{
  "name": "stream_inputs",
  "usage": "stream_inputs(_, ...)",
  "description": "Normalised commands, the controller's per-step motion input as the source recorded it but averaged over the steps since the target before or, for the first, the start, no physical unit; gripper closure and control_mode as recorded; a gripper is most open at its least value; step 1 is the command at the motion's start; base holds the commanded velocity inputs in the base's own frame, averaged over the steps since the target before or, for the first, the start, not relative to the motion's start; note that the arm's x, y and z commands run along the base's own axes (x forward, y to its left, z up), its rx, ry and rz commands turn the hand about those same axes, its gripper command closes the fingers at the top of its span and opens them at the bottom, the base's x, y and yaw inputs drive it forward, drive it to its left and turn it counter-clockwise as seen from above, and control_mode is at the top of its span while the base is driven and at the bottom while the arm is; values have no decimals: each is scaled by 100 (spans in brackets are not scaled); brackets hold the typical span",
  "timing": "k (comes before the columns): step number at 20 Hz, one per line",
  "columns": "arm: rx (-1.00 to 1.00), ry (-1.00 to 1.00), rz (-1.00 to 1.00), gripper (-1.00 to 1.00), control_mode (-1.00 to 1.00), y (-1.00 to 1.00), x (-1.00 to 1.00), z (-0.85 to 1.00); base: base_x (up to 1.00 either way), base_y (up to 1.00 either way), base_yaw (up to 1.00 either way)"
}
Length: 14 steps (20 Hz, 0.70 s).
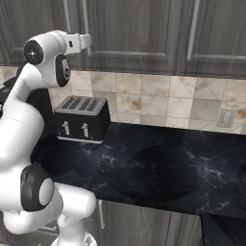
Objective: Open the cabinet directly in front. Then move the wine and the cup to the dining counter with the candle on it.
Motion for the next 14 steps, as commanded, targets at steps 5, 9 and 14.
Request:
stream_inputs(5, 0, 0, 0, 100, -100, 51, -71, 10, 0, 0, 0)
stream_inputs(9, 0, 0, -2, 100, -100, 85, -82, 20, 0, 0, 0)
stream_inputs(14, 0, 0, -3, 100, -100, 99, -86, 15, 0, 0, 0)
